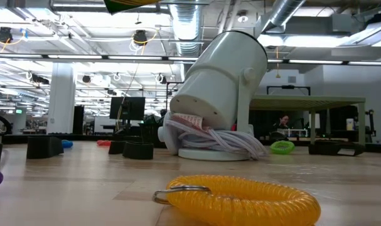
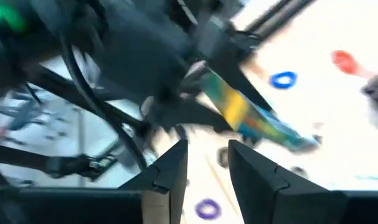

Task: Pick & Place Office Desk Supplies
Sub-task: Put the crayon box into the black bin

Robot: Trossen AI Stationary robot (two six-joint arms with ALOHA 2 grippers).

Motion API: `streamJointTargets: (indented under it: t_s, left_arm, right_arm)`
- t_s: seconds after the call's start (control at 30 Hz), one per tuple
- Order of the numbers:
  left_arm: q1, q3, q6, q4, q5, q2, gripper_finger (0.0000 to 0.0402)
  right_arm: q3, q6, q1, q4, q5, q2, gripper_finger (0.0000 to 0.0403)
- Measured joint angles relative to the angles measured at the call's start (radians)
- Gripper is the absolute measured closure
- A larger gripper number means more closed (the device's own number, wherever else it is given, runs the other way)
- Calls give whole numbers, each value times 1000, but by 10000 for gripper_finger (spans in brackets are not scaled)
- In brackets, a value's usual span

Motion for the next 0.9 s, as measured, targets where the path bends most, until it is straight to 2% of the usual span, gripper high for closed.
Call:
streamJointTargets:
  t_s: [0.17,0.33,0.4,0.5,0.67,0.8,0.9]
  left_arm:
    - [13,-139,-7,110,-35,-127,306]
    - [66,-380,40,390,-38,-325,306]
    - [100,-494,89,530,0,-408,306]
    - [166,-667,179,731,99,-527,306]
    - [348,-938,303,1072,339,-649,306]
    - [525,-1108,339,1347,549,-665,306]
    - [657,-1210,337,1535,694,-626,306]
  right_arm:
    - [0,16,25,-113,123,-53,291]
    - [0,48,57,-216,198,-79,290]
    - [0,72,67,-260,222,-81,290]
    - [-1,122,75,-347,253,-76,290]
    - [-2,175,74,-431,270,-70,290]
    - [-2,184,63,-446,270,-70,290]
    - [-1,184,52,-449,267,-70,290]
